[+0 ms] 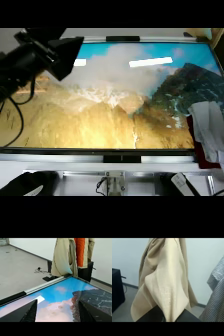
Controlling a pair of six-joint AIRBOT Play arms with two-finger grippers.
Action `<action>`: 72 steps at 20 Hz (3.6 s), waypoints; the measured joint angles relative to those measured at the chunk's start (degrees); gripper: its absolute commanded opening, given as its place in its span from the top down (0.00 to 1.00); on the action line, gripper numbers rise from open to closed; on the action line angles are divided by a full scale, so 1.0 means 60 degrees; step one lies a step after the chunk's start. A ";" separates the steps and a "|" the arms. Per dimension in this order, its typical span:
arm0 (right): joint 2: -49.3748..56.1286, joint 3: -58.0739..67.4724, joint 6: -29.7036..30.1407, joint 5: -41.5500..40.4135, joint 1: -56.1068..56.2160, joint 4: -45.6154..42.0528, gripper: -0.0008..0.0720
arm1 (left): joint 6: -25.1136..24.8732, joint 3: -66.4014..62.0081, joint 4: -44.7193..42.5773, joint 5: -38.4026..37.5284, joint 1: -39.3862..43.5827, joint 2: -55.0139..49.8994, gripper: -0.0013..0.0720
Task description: Fold the shirts.
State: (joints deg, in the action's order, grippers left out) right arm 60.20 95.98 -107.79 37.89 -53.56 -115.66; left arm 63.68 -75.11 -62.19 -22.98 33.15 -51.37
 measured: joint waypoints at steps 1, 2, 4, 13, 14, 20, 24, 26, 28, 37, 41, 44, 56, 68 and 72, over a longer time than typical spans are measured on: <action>0.0066 0.0004 0.0000 -0.0182 -0.0146 0.0004 0.89 | 0.0000 0.0000 0.0000 -0.0080 0.0000 0.0000 0.18; 0.0138 0.0036 0.0000 -0.0361 -0.0295 0.0004 0.89 | 0.0000 0.0000 0.0004 -0.0120 0.0000 0.0000 0.18; 0.0270 0.0153 0.0000 -0.0688 -0.0568 -0.0007 0.89 | 0.0000 0.0000 0.0000 -0.0193 0.0000 0.0000 0.18; 0.0477 0.0390 -0.0313 -0.0208 -0.2452 0.0233 0.89 | 0.0004 0.0000 0.0004 -0.0270 0.0000 0.0000 0.18; 0.0474 0.0401 -0.0328 -0.0127 -0.2685 0.0310 0.89 | 0.0000 0.0000 0.0007 -0.0273 0.0000 0.0000 0.18; 0.0339 0.0412 -0.0324 0.0375 -0.4036 0.0692 0.89 | 0.0004 0.0000 0.0007 -0.0280 0.0000 0.0000 0.18; 0.0240 0.0415 -0.0324 0.0637 -0.4765 0.1096 0.62 | 0.0004 0.0000 0.0007 -0.0284 0.0000 0.0000 0.18; 0.0226 0.0419 -0.0353 0.0831 -0.4947 0.1264 0.34 | 0.0004 0.0000 0.0007 -0.0288 0.0000 0.0000 0.18; 0.0182 0.0419 -0.0240 0.0907 -0.5005 0.1577 0.34 | 0.0004 0.0000 0.0007 -0.0288 0.0000 0.0000 0.18; -0.0732 0.0419 0.0474 0.3377 -0.5104 0.2874 0.13 | 0.0004 0.0080 -0.0437 -0.0696 0.0000 -0.0579 0.18; -0.1107 0.0408 0.0860 0.5431 -0.5104 0.3585 0.13 | 0.0004 0.0091 -0.0594 -0.0827 0.0000 -0.0943 0.18; -0.1191 0.0018 0.1515 0.7096 -0.5104 0.4612 0.13 | 0.0062 0.0091 -0.0641 -0.1056 -0.0025 -0.1067 0.18; -0.2113 -0.6145 0.1523 0.7807 0.3814 0.6269 0.13 | 0.6014 0.0597 -0.5289 -0.9344 -0.0871 -0.1996 0.12; -0.0729 -0.6586 0.1858 0.7264 0.8524 0.5293 0.13 | 0.8185 0.2204 -0.5563 -0.9103 -0.0667 -0.1723 0.07; -0.0692 -0.6590 0.1916 0.7227 0.8659 0.5297 0.13 | 0.8284 0.2240 -0.5541 -0.8918 -0.0667 -0.1792 0.07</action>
State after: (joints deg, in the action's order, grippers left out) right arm 56.05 56.45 -96.29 81.25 -1.61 -83.88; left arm 113.38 -61.67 -95.44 -76.49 29.15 -62.13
